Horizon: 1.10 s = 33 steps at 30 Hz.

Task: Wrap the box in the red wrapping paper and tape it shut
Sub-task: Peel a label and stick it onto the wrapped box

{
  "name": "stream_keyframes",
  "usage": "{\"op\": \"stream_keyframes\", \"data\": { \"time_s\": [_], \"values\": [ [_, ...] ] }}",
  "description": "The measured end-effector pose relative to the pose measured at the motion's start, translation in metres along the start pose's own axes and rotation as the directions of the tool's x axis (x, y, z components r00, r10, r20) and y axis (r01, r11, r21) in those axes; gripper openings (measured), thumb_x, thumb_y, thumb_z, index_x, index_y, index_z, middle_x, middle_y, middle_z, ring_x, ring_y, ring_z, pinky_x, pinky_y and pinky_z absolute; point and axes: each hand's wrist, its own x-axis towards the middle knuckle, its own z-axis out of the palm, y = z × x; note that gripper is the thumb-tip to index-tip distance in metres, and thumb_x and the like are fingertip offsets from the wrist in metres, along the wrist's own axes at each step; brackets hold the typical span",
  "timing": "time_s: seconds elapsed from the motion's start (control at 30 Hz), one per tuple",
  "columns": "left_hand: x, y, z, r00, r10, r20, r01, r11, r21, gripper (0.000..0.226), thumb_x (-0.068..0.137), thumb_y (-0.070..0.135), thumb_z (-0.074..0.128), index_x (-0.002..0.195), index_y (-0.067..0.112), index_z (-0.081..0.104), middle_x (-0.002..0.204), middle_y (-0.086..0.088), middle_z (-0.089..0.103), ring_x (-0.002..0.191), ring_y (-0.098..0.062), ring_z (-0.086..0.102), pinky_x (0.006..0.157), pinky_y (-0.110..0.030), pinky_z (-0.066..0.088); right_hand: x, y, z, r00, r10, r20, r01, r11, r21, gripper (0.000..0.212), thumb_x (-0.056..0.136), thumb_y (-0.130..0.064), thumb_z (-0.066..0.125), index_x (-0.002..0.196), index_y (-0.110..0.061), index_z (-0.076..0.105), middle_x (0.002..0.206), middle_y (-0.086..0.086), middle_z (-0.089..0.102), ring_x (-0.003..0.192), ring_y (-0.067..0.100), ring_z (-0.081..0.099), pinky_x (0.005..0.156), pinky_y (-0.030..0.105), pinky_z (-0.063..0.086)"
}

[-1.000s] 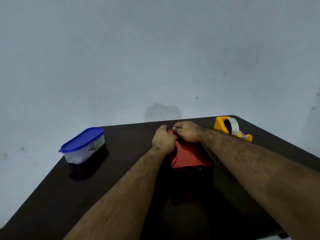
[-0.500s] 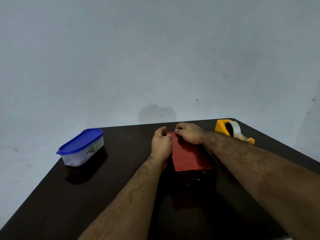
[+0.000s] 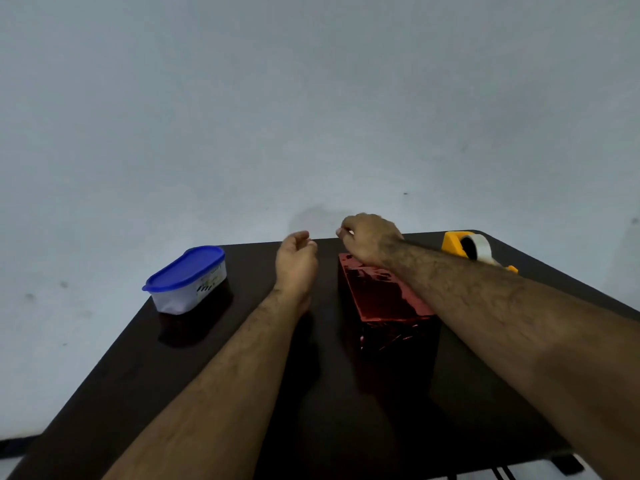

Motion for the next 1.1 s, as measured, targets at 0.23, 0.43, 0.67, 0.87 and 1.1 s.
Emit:
{"op": "stream_keyframes", "data": {
  "time_s": [0.23,0.43,0.67,0.87,1.1],
  "values": [
    [0.012,0.023,-0.144,0.875,0.407,-0.262,-0.270,0.860,0.433,0.029,0.098,0.017,0.069,0.126,0.013,0.068,0.113,0.003,0.072,0.107,-0.012,0.066,0.088,-0.007,0.049,0.024,-0.093,0.016,0.995,-0.091,0.034,0.086,0.989,0.119,0.036,0.107,-0.046,0.043,0.119,-0.022,0.068,0.115,0.001,0.070,0.106,0.026,0.064,0.092,0.045,0.055],
    [0.016,-0.006,-0.227,0.881,0.220,-0.419,0.008,0.878,0.478,0.085,0.080,0.039,0.077,0.155,0.021,0.043,0.151,-0.004,0.054,0.136,-0.025,0.053,0.110,-0.036,0.047,0.028,-0.184,0.069,0.995,-0.101,0.016,0.084,0.896,0.436,0.025,0.101,-0.042,0.058,0.116,-0.026,0.071,0.110,-0.004,0.072,0.104,0.020,0.066,0.090,0.036,0.056],
    [0.020,-0.001,-0.228,0.908,-0.062,-0.414,0.169,0.960,0.225,0.047,0.083,0.027,0.067,0.129,0.018,0.065,0.116,0.003,0.070,0.098,-0.017,0.065,0.087,-0.032,0.054,0.002,-0.242,0.121,0.989,-0.101,-0.111,0.146,0.812,0.565,0.052,0.089,-0.059,0.069,0.125,-0.022,0.073,0.123,-0.007,0.072,0.115,0.013,0.064,0.099,0.031,0.053],
    [0.023,-0.006,-0.229,0.921,-0.112,-0.373,0.143,0.988,0.056,0.029,0.066,0.009,0.060,0.087,0.017,0.078,0.089,-0.015,0.079,0.074,-0.030,0.072,0.071,-0.048,0.063,-0.005,-0.240,0.126,0.989,0.016,-0.146,0.068,0.832,0.550,0.073,0.075,-0.077,0.068,0.117,-0.018,0.074,0.118,-0.001,0.072,0.111,0.022,0.064,0.097,0.038,0.053],
    [0.021,-0.012,-0.233,0.992,-0.120,-0.042,0.125,0.985,0.123,0.055,0.082,-0.025,0.050,0.124,0.004,0.069,0.107,-0.008,0.081,0.098,-0.026,0.079,0.076,-0.035,0.061,-0.004,-0.214,0.098,0.968,-0.232,-0.096,0.242,0.964,0.112,0.062,0.077,-0.087,0.058,0.073,-0.025,0.058,0.068,-0.010,0.050,0.076,0.014,0.052,0.068,0.030,0.040]
  ]
}}
